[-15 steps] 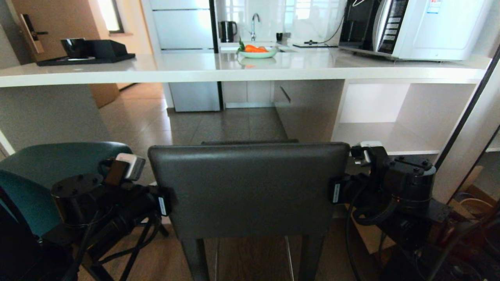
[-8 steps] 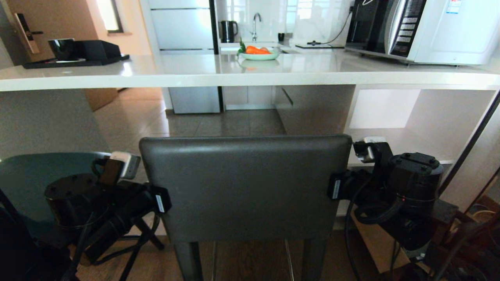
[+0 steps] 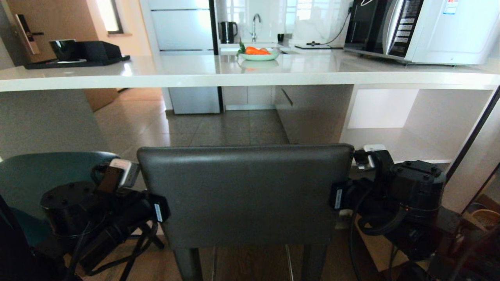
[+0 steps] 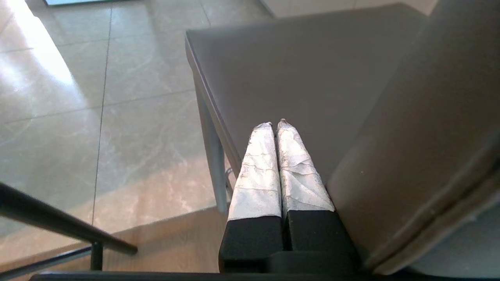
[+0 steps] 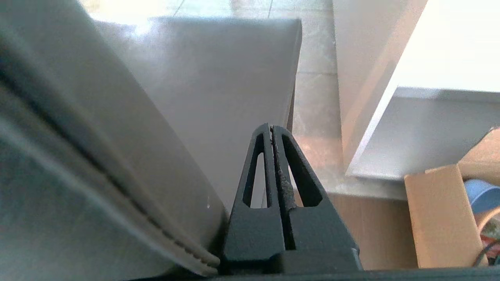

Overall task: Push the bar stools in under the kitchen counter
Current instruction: Push the gray chair back under the dining table

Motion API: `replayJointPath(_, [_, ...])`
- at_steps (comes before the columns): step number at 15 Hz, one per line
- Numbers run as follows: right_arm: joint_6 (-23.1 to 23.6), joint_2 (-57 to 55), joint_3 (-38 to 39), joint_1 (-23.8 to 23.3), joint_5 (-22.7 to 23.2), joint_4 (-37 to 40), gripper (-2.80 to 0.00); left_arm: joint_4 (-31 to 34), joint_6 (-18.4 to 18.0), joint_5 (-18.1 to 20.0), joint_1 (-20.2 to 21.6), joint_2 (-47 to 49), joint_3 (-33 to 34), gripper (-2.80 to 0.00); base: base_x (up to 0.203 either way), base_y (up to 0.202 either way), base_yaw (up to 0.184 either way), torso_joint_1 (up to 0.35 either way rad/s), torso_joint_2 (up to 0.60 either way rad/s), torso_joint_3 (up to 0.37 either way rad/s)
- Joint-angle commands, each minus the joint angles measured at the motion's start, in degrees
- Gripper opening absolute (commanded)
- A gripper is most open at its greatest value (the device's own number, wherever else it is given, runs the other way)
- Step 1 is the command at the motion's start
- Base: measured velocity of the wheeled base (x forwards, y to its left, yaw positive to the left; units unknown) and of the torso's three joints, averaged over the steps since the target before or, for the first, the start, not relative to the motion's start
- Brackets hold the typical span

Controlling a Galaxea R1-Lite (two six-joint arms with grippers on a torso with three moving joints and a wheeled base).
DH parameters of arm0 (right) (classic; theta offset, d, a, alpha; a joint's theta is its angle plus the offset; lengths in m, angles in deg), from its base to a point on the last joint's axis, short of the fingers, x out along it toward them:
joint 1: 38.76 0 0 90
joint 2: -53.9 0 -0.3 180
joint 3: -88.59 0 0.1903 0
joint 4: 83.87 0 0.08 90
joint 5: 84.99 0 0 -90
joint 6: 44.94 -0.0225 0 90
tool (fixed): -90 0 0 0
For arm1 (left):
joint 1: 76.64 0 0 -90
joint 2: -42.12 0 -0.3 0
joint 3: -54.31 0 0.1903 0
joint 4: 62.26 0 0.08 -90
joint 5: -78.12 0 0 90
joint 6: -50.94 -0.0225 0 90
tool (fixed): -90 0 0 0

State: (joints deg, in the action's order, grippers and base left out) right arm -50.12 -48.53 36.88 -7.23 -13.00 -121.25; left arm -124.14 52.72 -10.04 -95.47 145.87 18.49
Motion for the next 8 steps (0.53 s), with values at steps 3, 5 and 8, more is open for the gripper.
replayJointPath(3, [0.3, -0.8, 1.8, -2.9, 0.2, -0.3, -2.80, -2.2, 0.0, -0.3, -5.2, -3.5, 8.0, -2.80, 0.000, 0.000, 0.000, 0.000, 0.00, 0.000])
replayJointPath(5, [1.1, -2.5, 1.2, -4.4, 0.3, -0.3, -2.80, -2.3, 0.3, -4.0, -8.0, -4.1, 9.1, -2.80, 0.000, 0.000, 0.000, 0.000, 0.00, 0.000])
replayJointPath(8, [3.3, -5.7, -2.3, -5.3, 0.4, -0.3, -2.80, -2.3, 1.0, -5.0, -10.4, -4.0, 9.8, -2.80, 0.000, 0.000, 0.000, 0.000, 0.00, 0.000])
